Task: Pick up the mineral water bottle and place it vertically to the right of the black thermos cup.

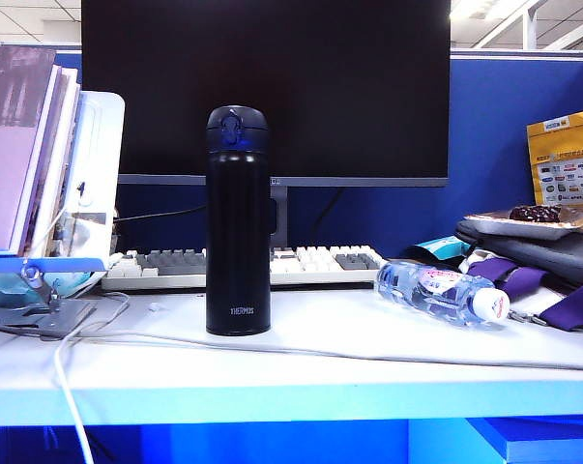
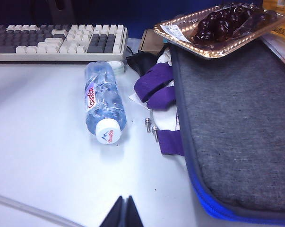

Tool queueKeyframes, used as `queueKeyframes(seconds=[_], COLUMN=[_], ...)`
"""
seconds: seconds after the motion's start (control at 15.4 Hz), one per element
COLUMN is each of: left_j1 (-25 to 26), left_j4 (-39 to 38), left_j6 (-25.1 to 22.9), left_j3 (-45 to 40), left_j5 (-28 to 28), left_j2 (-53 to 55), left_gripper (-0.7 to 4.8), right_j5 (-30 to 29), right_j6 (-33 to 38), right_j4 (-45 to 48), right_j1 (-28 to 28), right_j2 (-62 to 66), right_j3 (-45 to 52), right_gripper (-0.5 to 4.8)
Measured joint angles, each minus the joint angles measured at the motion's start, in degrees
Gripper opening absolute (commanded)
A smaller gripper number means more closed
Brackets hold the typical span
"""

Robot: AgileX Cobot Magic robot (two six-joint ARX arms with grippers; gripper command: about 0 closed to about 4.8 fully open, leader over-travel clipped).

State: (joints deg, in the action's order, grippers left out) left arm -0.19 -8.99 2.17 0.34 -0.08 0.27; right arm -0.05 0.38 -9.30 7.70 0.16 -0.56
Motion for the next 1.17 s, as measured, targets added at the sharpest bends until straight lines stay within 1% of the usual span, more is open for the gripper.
queueKeyframes(seconds=[1.17], left_j1=[0.02], left_j4=[0.00], left_j6=[-0.02], left_j3=[0.00], left_j5=[0.00], left_j2=[0.00], left_gripper=[-0.02], right_j5=[0.02], right_j6=[-0.68], right_j4=[0.00], right_j1=[0.00], right_j2=[0.00], right_j3=[0.00], right_gripper=[-0.01])
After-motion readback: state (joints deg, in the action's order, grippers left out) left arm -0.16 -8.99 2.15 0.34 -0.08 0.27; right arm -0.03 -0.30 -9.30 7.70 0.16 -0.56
